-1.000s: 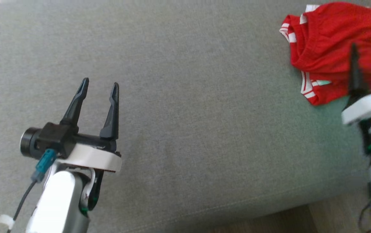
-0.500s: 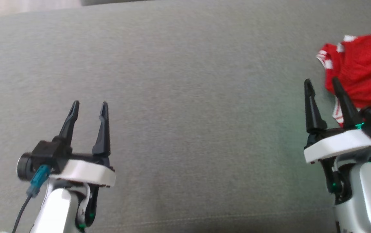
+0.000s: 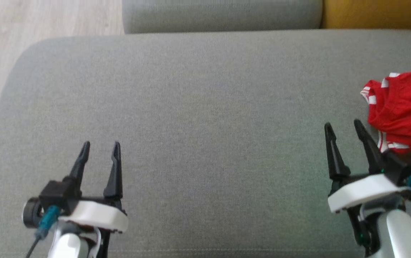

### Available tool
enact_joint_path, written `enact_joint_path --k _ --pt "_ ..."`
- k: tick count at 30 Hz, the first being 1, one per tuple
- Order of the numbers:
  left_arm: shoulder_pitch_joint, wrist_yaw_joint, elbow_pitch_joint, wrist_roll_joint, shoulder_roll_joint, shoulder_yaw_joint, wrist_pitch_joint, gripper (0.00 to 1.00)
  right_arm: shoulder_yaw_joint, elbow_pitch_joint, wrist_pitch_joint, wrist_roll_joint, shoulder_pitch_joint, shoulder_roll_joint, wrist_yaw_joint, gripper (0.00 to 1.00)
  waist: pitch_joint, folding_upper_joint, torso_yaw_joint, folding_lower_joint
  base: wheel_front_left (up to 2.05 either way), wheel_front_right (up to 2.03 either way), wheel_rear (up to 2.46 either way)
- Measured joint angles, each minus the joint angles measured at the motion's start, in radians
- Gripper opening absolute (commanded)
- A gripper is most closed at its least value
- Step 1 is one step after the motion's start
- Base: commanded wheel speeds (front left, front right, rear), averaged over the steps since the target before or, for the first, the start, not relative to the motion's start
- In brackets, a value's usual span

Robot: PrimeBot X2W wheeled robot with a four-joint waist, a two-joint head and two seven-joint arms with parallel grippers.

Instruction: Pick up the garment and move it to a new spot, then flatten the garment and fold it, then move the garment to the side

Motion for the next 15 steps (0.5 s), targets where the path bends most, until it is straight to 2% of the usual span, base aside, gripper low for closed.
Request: enact_joint_path --k 15 --pt "0.085 0.0 0.002 -0.002 0.021 -0.024 0.003 1.0 -0.014 -0.049 0.027 -0.012 0.139 0.021 0.0 1.0 -0.101 0.0 -0.029 0.0 0.0 0.0 0.0"
